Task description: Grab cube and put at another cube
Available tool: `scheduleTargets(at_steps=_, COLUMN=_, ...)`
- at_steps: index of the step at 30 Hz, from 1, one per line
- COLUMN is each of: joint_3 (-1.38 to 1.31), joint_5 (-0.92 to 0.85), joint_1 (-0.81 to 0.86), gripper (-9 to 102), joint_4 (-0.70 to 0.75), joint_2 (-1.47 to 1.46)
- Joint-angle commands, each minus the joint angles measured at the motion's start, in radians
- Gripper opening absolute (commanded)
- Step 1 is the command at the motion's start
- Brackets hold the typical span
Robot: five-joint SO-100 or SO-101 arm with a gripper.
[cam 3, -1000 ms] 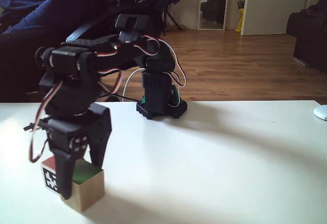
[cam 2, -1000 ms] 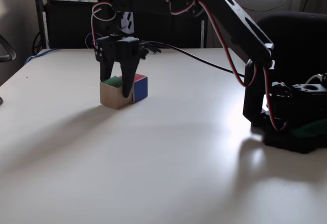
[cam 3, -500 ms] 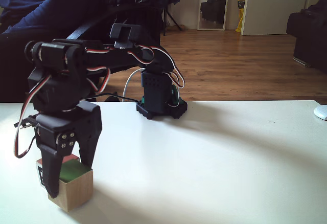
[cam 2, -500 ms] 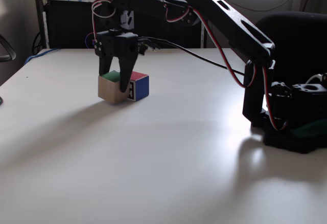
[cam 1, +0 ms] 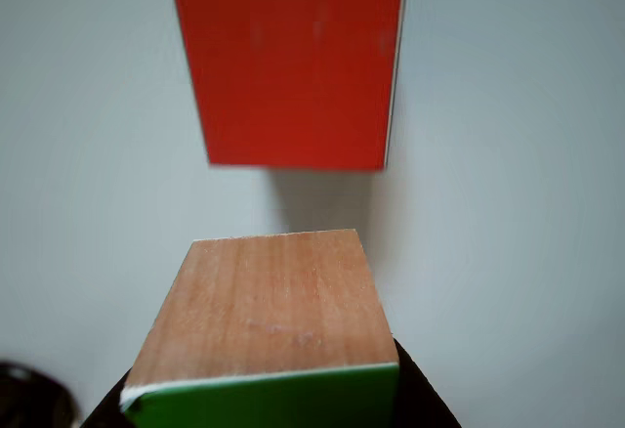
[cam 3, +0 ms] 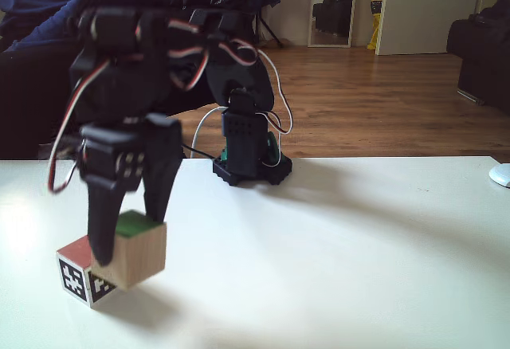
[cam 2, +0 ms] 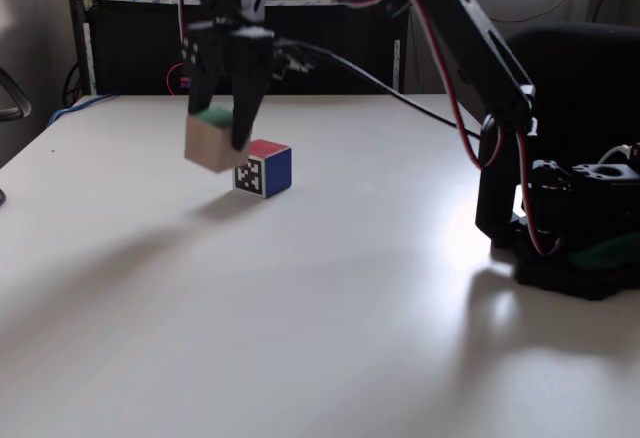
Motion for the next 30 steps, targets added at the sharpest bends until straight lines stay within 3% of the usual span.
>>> scheduleTargets(at_steps=1, joint_3=0.017, joint_5=0.002, joint_1=-0.009, gripper=6, joint_4=0.002, joint_2=0.144)
scheduleTargets(at_steps=30, joint_3=0.153, joint_5=-0.155, joint_1=0.236, gripper=6, joint_4=0.000, joint_2=0.247)
